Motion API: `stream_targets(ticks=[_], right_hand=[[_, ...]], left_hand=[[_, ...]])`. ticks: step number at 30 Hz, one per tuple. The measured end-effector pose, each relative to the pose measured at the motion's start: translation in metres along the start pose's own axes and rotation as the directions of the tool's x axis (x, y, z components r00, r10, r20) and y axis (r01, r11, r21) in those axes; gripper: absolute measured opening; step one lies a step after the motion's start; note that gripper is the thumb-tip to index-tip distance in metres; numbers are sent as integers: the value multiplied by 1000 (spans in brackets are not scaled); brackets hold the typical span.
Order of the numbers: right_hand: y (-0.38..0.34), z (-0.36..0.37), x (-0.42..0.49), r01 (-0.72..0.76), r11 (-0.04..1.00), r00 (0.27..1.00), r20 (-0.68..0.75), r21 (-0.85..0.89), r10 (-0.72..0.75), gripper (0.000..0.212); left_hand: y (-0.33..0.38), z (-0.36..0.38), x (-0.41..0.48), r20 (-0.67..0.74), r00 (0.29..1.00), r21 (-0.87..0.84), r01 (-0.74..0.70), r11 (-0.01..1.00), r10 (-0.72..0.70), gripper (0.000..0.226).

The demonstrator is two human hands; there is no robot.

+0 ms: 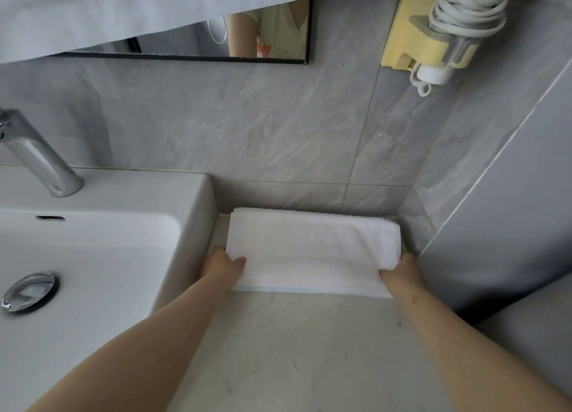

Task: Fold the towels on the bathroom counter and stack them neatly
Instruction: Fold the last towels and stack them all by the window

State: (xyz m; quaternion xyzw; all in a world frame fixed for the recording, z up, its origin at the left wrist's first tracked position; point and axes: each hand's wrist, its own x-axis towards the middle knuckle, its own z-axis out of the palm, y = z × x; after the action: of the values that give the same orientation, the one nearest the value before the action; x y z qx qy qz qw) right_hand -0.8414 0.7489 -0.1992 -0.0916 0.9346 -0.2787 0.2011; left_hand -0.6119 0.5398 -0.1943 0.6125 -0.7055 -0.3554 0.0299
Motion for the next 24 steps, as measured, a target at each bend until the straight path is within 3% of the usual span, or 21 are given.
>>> stream_targets(ticks=[6, 15, 24], right_hand=[[0, 0, 4, -46, 998, 999, 26, 37, 45, 56], [0, 0, 4, -23, 1000, 999, 44, 15, 23, 53], [-1, 2, -7, 13, 997, 1000, -18, -77, -15, 37]], left_hand=[[2, -5, 3, 116, 991, -47, 73, 996, -67, 53], [1, -5, 3, 136, 988, -88, 89, 992, -76, 54], [2, 3, -8, -42, 999, 7, 13, 1000, -13, 48]])
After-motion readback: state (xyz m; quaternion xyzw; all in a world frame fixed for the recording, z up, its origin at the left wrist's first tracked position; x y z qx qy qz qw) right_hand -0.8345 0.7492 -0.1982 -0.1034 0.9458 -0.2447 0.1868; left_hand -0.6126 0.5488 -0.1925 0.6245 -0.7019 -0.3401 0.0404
